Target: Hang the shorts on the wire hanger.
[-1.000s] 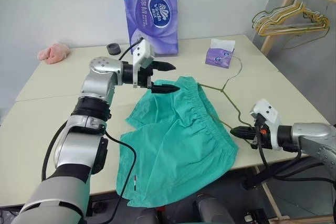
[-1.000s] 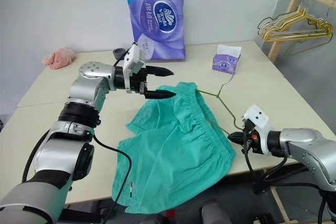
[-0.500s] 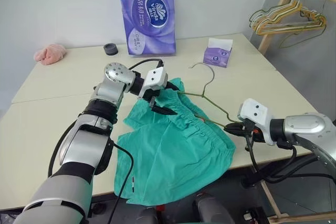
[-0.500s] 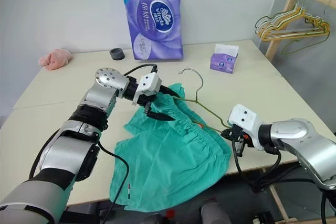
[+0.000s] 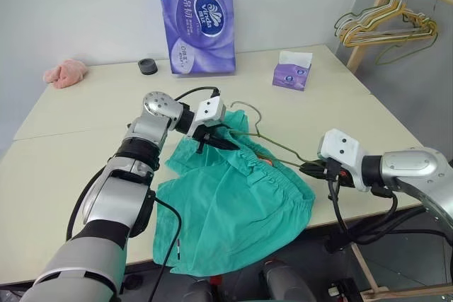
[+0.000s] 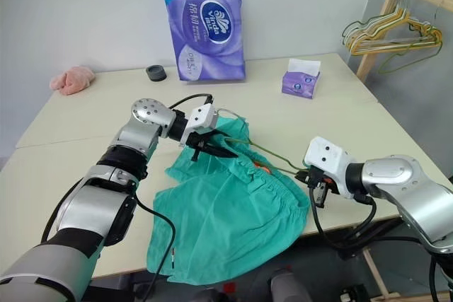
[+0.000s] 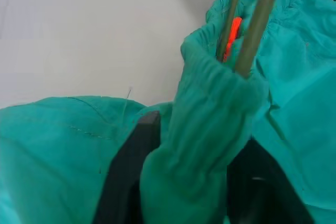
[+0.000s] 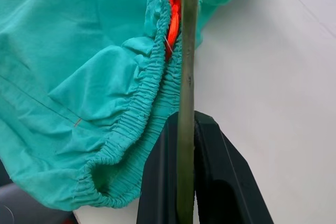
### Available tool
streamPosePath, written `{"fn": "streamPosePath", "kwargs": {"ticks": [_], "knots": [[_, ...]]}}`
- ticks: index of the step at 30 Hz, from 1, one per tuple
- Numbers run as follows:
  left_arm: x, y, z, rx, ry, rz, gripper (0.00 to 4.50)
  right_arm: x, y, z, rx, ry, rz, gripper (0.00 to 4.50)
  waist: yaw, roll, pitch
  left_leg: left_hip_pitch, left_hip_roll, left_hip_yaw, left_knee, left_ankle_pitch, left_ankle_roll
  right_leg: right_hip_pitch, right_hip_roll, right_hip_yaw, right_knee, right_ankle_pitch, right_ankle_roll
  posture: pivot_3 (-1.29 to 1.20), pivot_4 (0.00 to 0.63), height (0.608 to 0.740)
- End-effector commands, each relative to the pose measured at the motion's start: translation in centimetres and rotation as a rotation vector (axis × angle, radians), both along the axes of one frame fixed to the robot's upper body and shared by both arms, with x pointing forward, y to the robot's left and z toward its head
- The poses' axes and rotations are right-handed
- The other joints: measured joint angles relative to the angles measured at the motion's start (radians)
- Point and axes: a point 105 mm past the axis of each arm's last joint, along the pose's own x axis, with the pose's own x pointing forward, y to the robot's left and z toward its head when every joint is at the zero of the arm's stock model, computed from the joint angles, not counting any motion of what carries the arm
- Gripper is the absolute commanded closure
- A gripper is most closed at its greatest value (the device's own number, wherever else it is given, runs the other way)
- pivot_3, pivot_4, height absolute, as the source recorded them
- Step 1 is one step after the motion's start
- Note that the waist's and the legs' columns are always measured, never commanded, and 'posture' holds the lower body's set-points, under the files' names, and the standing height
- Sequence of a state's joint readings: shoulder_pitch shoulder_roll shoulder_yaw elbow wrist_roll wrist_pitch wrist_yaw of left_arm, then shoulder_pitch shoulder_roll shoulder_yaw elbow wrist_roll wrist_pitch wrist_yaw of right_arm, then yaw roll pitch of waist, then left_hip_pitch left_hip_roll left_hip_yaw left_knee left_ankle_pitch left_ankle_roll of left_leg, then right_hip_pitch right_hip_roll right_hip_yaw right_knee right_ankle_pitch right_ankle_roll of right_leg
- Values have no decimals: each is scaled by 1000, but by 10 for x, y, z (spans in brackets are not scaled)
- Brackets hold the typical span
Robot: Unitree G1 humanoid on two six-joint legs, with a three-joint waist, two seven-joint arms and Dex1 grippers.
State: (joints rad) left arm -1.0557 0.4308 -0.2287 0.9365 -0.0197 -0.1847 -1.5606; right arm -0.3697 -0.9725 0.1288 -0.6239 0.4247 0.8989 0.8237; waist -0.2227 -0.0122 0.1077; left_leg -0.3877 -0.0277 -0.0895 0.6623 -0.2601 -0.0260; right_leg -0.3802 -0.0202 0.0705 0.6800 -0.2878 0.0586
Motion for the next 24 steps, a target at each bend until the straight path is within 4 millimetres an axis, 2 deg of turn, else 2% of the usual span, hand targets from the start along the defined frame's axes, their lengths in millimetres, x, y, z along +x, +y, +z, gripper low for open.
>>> {"fn": "streamPosePath", "kwargs": {"ticks": [1,2,5,6,7,12,18,21,24], "knots": [[-2,-6,8,-30,-28,-28,4244,-6,15,18,-5,-110,113,4500,0,0,0,0,0,0,0,0,0,0,0,0,0,0,0,-282,54,740],[-2,-6,8,-29,-27,-29,4482,-9,16,17,-18,-110,139,4500,0,0,0,0,0,0,0,0,0,0,0,0,0,0,0,-282,54,740],[-3,-5,6,-25,-23,-30,4482,-11,16,19,-28,-133,184,4500,0,0,0,0,0,0,0,0,0,0,0,0,0,0,0,-282,54,740],[-4,-4,6,-24,-22,-30,4500,-11,14,19,-38,-142,189,3987,0,0,0,0,0,0,0,0,0,0,0,0,0,0,0,-282,54,740],[-4,-4,6,-23,-21,-27,4500,-11,12,19,-53,-145,196,3826,0,0,0,-1,0,0,0,0,0,0,0,0,0,0,0,-282,54,740],[-2,3,2,-12,-25,2,4500,-12,-8,22,-119,-126,197,2156,0,0,0,-1,0,0,0,0,0,0,0,-1,0,0,-1,-276,54,740],[2,9,3,-8,-43,45,4500,-17,-62,26,-150,-7,18,159,3,0,0,-1,0,0,0,0,0,0,0,-1,0,3,-5,-261,58,740],[4,13,2,0,-54,64,4500,-26,-75,19,11,73,-118,159,6,-1,0,-1,0,-1,1,0,0,0,0,-1,0,3,-5,-255,62,740],[5,16,2,-2,-57,79,4500,-32,-78,6,148,128,-236,159,7,-2,-1,-1,0,-2,1,0,0,1,0,-1,1,3,-5,-256,63,740]]}}
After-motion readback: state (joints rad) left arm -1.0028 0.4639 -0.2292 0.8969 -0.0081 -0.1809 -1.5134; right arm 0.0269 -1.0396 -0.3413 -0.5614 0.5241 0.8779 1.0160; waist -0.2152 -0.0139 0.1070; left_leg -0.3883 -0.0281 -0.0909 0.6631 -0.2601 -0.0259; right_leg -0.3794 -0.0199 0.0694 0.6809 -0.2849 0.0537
